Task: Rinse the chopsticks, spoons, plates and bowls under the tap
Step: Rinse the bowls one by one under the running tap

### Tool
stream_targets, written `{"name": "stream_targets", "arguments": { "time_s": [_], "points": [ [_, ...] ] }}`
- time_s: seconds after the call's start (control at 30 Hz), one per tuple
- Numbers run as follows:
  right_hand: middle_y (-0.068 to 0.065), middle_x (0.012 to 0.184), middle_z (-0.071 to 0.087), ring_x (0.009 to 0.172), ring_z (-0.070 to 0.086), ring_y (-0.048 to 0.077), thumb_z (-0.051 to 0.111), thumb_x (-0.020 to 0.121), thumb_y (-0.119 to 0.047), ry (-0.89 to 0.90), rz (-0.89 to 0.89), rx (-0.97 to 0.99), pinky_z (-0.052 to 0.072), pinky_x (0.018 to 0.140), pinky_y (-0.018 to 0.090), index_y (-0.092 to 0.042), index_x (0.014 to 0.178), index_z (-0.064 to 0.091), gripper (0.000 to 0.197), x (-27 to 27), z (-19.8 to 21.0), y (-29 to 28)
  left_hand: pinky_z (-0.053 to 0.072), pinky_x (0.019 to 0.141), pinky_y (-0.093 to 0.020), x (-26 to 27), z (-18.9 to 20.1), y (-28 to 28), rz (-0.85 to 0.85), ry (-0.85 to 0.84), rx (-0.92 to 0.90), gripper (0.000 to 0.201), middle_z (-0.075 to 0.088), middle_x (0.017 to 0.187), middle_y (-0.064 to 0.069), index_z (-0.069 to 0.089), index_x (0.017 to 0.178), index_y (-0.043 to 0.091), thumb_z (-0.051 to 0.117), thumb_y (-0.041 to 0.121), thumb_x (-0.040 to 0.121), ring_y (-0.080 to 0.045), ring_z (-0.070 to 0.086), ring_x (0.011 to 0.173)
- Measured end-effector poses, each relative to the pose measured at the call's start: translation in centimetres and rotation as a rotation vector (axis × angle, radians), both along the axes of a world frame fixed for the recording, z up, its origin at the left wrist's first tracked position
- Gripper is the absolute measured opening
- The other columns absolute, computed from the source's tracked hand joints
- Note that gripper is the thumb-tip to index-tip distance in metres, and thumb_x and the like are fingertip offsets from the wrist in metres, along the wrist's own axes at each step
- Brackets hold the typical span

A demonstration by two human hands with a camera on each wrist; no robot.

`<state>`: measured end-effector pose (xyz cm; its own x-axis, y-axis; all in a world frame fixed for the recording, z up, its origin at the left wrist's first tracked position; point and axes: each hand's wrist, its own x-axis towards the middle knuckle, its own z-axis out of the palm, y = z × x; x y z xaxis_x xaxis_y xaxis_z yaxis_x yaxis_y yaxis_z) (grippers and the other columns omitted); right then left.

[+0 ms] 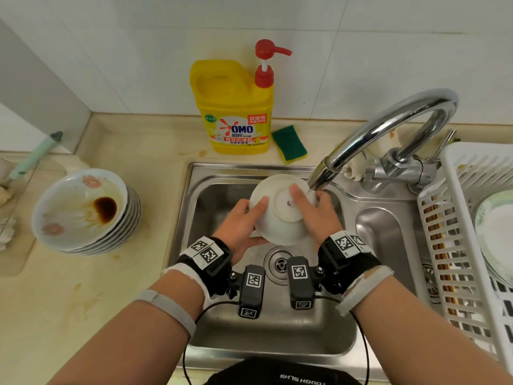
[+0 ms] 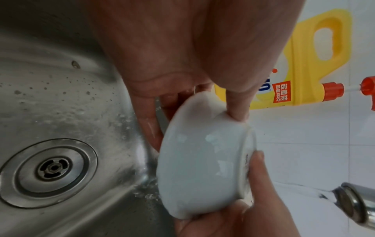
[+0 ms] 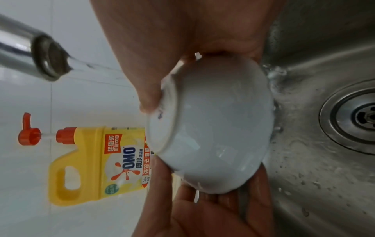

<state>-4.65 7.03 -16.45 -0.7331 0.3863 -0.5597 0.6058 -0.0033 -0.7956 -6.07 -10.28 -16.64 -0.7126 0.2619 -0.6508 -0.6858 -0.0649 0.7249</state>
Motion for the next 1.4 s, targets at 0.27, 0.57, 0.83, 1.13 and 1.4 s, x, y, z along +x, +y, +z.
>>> {"name": "stream_targets", "arguments": {
  "time_s": [0.27,0.57,0.83,1.13,1.4],
  "points": [
    [-0.007,0.122,0.060,0.107,0.060,0.012,0.060,0.098,-0.044,0.058,-0.104,-0.335,0.053,0.082,0.040,-0.029,0.136,0.048,0.043,1.9,1.0,1.0,0.057,0.089,-0.062,-0.4,0.8,0.3,-0.061,-0.117,0.078,0.042,0.054,0.138,-0.005,0.047,0.139,0.039,0.057,0.050,0.100,-0.039,0.063,0.117],
    [0.002,0.114,0.067,0.106,0.065,0.019,0.058,0.100,-0.044,0.041,-0.207,-0.463,0.056,0.096,0.049,-0.023,0.114,0.065,0.026,1.8,1.5,0.6,0.057,0.085,-0.065,-0.4,0.6,0.9,0.111,-0.242,0.196,0.060,0.057,0.135,-0.016,0.056,0.133,0.018,0.059,0.063,0.092,-0.043,0.068,0.110],
    [-0.004,0.092,0.071,0.090,0.063,0.015,0.055,0.100,-0.027,0.154,-0.225,-0.428,0.050,0.081,0.033,-0.020,0.093,0.075,0.022,1.7,0.5,0.7,0.052,0.091,-0.068,-0.4,0.7,1.0,0.185,-0.252,0.254,0.029,0.048,0.124,-0.018,0.056,0.119,0.004,0.049,0.018,0.094,-0.039,0.057,0.112],
    [0.015,0.145,0.051,0.127,0.055,0.032,0.058,0.070,-0.011,0.087,-0.078,-0.343,0.050,0.101,0.043,-0.021,0.147,0.046,0.078,1.5,0.2,1.0,0.062,0.079,-0.052,0.2,-0.3,0.9,0.049,-0.204,0.065,0.062,0.051,0.142,-0.019,0.032,0.153,0.007,0.047,-0.001,0.094,-0.037,0.070,0.101],
    [0.010,0.134,0.062,0.128,0.053,0.032,0.046,0.076,0.007,0.058,0.062,-0.331,0.040,0.114,0.052,-0.018,0.143,0.049,0.072,1.1,-0.1,1.1,0.063,0.078,-0.045,0.4,-0.5,-0.2,-0.014,0.063,-0.043,0.061,0.048,0.134,-0.005,0.041,0.139,0.023,0.048,-0.015,0.092,-0.031,0.055,0.118]
  ]
}}
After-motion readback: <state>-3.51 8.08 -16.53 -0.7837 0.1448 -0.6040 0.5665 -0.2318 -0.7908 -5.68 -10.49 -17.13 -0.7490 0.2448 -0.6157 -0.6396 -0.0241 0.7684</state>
